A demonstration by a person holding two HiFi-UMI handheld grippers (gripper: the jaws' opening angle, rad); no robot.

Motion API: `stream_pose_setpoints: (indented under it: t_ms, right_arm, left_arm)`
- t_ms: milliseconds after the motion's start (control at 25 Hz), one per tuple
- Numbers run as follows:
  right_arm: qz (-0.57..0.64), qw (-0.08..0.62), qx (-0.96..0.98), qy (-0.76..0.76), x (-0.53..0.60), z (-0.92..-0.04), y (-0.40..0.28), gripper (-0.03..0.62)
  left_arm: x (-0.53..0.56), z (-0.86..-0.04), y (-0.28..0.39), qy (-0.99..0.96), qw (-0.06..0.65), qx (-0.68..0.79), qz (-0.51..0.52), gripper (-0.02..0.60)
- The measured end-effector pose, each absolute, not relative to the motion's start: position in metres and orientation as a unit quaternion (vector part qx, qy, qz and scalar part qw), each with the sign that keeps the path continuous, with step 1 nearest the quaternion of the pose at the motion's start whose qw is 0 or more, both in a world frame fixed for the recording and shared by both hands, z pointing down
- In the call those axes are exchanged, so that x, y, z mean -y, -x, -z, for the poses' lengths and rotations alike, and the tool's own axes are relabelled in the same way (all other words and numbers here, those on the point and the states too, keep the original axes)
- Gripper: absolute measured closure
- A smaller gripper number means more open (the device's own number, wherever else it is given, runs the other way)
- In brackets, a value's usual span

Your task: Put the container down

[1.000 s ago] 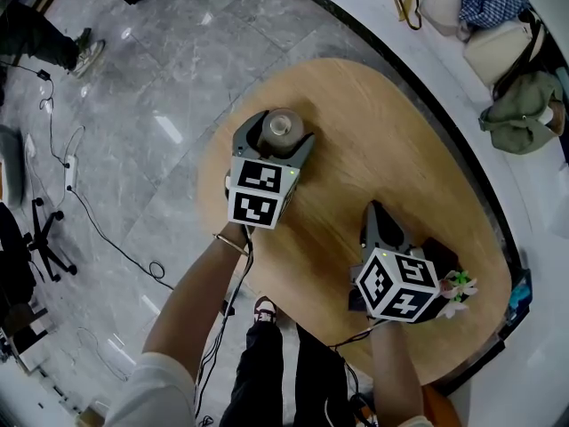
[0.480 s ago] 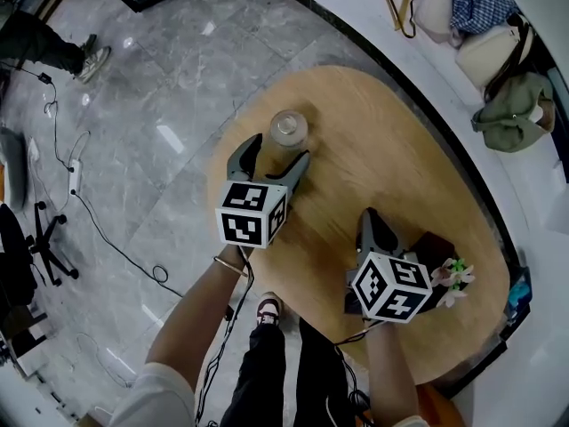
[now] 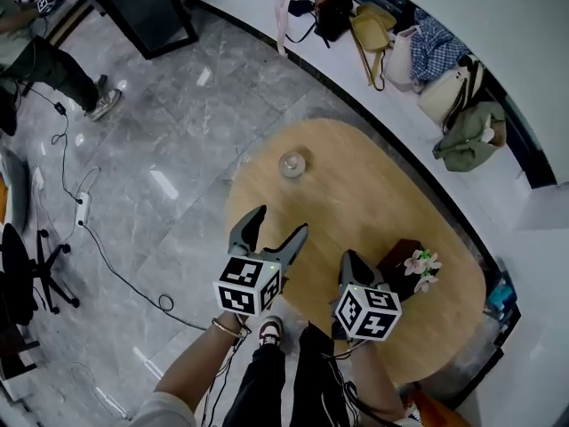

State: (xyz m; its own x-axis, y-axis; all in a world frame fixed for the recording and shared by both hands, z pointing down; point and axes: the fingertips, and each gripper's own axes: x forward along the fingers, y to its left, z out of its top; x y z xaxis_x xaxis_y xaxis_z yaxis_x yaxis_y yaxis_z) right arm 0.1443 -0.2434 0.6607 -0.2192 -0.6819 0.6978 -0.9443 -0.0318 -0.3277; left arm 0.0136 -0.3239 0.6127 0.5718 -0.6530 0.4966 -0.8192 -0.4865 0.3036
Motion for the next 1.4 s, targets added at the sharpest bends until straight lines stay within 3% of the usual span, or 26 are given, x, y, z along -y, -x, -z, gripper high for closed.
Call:
stream_pose_setpoints:
  t_ms: [120,200,320,440,560,1040,1400]
  right_arm:
    - [-0.383,0.169,0.681,-0.601,0.221,-0.626,-0.134,0.571]
    - [-0.381,0.168,0.681,-0.603,0.204,-0.601,-0.129,0.571]
    - [-0.376,0.163,0.677,-0.611,0.177,-0.563,-0.126,0.571]
    - [-0.361,0.159,0.675,-0.623,0.156,-0.529,-0.129,0.571]
    - [-0.345,0.157,0.673,-0.635,0.131,-0.495,-0.129,0.571]
    - [-0.286,0.135,0.656,-0.685,0.039,-0.372,-0.133,0.571]
    - [-0.265,0.120,0.649,-0.703,0.007,-0.336,-0.168,0.571]
  left_arm:
    - [0.294,-0.569,-0.005,-0.853,0.246,0.431,-0.160,0.236]
    - [0.273,-0.537,0.003,-0.855,0.237,0.434,-0.155,0.327]
    - [0.242,-0.492,0.015,-0.858,0.222,0.438,-0.151,0.377]
    - [0.213,-0.461,0.027,-0.851,0.211,0.452,-0.165,0.504]
    - [0.180,-0.432,0.036,-0.852,0.207,0.450,-0.172,0.564]
    - [0.102,-0.321,0.061,-0.872,0.214,0.427,-0.102,0.574]
    - [0.081,-0.309,0.031,-0.867,0.207,0.439,-0.116,0.574]
